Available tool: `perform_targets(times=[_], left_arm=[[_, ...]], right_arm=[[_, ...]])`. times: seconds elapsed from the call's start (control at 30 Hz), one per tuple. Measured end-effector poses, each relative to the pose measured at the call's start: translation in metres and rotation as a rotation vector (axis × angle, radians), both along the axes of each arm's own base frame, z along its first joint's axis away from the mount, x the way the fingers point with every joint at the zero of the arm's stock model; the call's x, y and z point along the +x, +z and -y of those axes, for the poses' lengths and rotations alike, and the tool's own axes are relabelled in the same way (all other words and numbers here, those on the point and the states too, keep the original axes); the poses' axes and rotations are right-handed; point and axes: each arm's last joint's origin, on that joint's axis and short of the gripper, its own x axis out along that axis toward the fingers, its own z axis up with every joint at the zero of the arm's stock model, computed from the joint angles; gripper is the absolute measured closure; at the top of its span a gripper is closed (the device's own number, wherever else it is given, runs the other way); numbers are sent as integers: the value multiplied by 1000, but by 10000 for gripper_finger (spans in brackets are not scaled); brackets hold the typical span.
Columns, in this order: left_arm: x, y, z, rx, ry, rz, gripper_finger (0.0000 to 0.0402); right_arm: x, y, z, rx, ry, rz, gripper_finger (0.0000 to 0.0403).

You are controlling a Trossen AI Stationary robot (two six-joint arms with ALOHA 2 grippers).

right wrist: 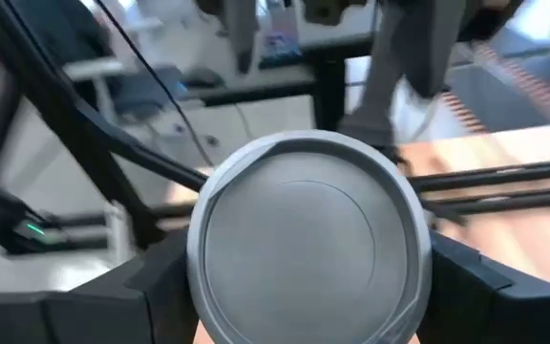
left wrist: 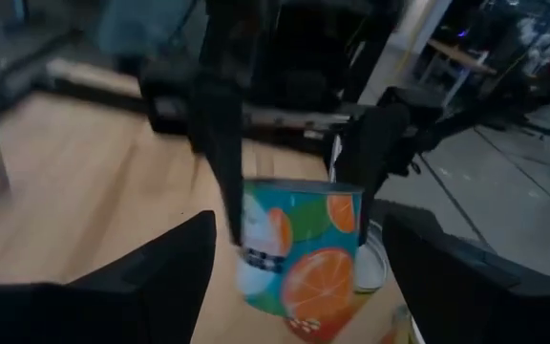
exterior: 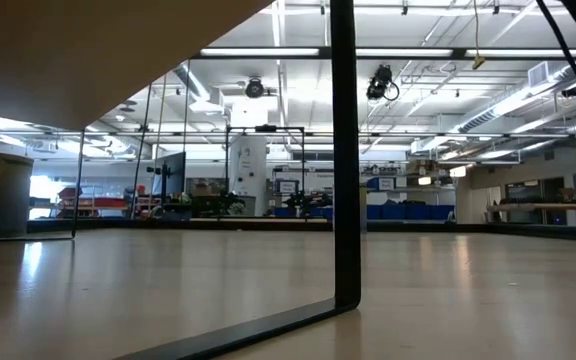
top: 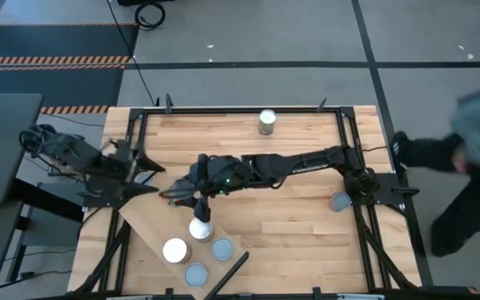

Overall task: Pick and place cans onto a shelf
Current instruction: Put the canned oranges on the shelf

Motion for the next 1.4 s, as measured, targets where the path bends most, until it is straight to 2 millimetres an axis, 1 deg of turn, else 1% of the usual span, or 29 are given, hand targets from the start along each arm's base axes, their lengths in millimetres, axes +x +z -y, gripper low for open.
perform_targets(times=[0.2,0.3,0.4,0.5,0.6,0.73,0.9,1.03,1.13,1.23,1.3,1.4], left_arm=[[23,-10,11,-207,103,-119,95],[32,-14,11,-281,180,-145,93],[40,-16,5,-374,285,-154,87],[49,-21,-3,-412,380,-176,87],[59,-25,-10,-432,432,-197,86],[70,-30,-18,-498,447,-243,86],[72,-27,-32,-564,462,-218,86],[73,-25,-42,-604,447,-216,86],[74,-23,-46,-563,395,-205,87],[75,-18,-48,-466,363,-173,90],[75,-13,-49,-383,328,-154,93],[76,-9,-48,-221,268,-148,97]], right_arm=[[-6,-10,-7,-211,-28,-98,113],[-7,-12,-7,-304,-37,-122,113],[-8,-14,-3,-361,-67,-152,113],[-8,-15,3,-402,-83,-166,113],[-8,-17,10,-460,-95,-201,113],[-9,-20,18,-529,-117,-245,113],[-11,-17,26,-589,-124,-259,113],[-14,-10,32,-592,-137,-254,113],[-18,-4,37,-584,-130,-255,113],[-20,-2,45,-526,-118,-252,113],[-21,-5,50,-463,-120,-285,113],[-23,-10,57,-345,-53,-326,113]])
